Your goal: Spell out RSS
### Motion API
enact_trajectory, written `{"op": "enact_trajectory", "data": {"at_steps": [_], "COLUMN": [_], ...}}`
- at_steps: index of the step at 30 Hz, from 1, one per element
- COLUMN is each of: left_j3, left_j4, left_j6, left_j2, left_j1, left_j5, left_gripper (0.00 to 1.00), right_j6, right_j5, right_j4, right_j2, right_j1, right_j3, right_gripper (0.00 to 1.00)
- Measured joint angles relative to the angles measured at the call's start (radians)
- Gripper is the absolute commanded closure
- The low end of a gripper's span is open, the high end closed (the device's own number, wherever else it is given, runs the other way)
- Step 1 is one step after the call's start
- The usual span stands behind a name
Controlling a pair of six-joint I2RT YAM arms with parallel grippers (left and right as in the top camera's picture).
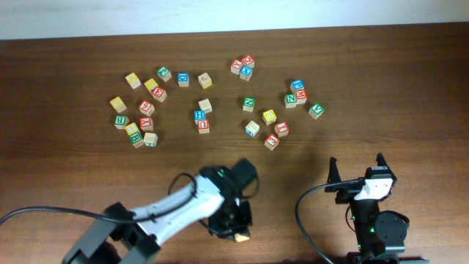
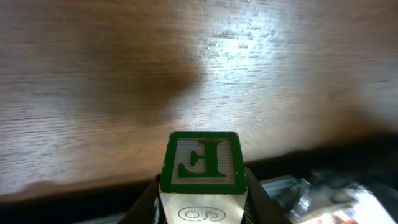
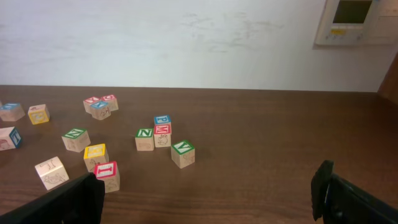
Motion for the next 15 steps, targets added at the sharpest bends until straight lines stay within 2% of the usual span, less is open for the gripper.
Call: {"op": "enact_trajectory", "data": {"at_steps": [7,11,15], "left_j3": [0.006,0.008,0.008], "left_j4": [-0.145,-0.254,-0.279], "left_j6": [0.104,0.121,0.141], "left_j2": [0.0,0.0,0.001], "left_j1": [0.275,0.417,0.544], "left_j5": [0.127,0.141,0.137], "left_gripper": [0.78,0.77,0.75], "right_j6": [0.0,0.0,0.0], "right_j5": [0.0,0.0,0.0], "right_j4": [0.0,0.0,0.0], "right_j2": [0.0,0.0,0.0], "right_j1": [0.0,0.0,0.0], "right_j3": [0.0,0.0,0.0], "right_gripper": [0.02,0.02,0.02]}}
